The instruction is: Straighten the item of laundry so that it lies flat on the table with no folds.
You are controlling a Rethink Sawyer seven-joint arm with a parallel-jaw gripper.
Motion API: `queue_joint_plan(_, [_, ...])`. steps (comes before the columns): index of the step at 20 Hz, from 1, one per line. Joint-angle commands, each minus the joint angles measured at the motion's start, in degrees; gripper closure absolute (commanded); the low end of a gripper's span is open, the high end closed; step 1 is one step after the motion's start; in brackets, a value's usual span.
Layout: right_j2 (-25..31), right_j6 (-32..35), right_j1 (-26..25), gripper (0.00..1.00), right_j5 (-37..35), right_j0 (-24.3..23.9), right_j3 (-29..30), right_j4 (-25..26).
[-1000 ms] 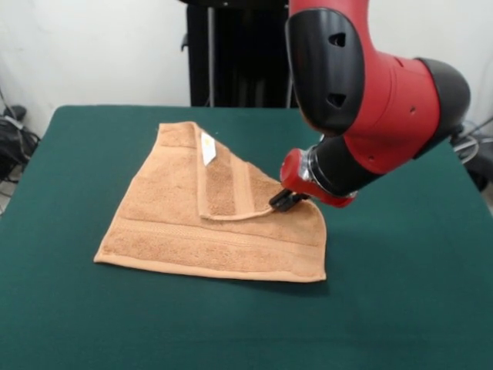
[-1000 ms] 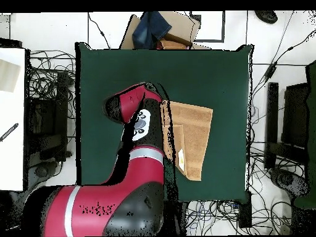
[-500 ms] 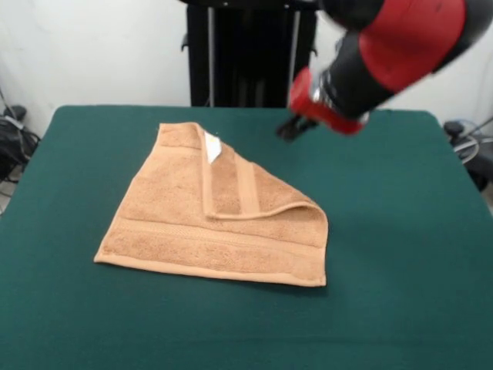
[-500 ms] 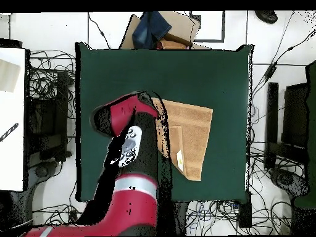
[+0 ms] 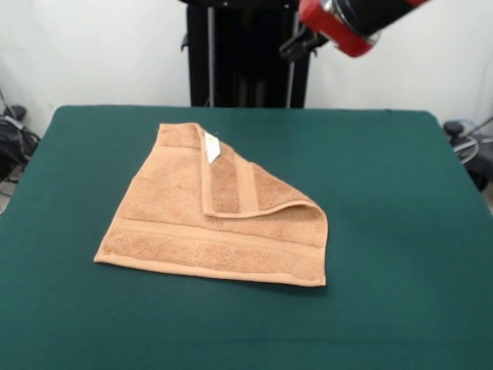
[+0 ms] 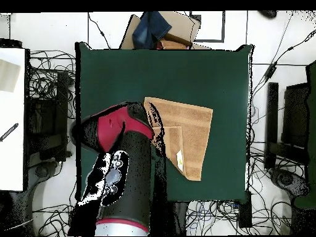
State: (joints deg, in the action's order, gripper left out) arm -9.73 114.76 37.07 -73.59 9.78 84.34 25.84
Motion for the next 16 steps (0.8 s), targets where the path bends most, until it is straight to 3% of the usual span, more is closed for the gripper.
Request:
queue_joint_plan(1, [0.8,-0.4,1.5,1.0,-2.8,-0.4,6.3,1.3])
queue_joint_plan(4, [1.7,-0.1,0.1,1.0,-3.6,-1.0,5.5,0.5])
queue_joint_plan(7, [2.9,8.7,-2.7,1.0,14.5,-1.6,5.1,0.2])
queue_joint_plan(9, [3.2,10.6,-4.3,1.0,19.5,-1.8,4.1,0.3])
queue_joint_plan(16, [2.1,8.8,-4.6,1.0,19.3,-0.9,2.2,-1.2])
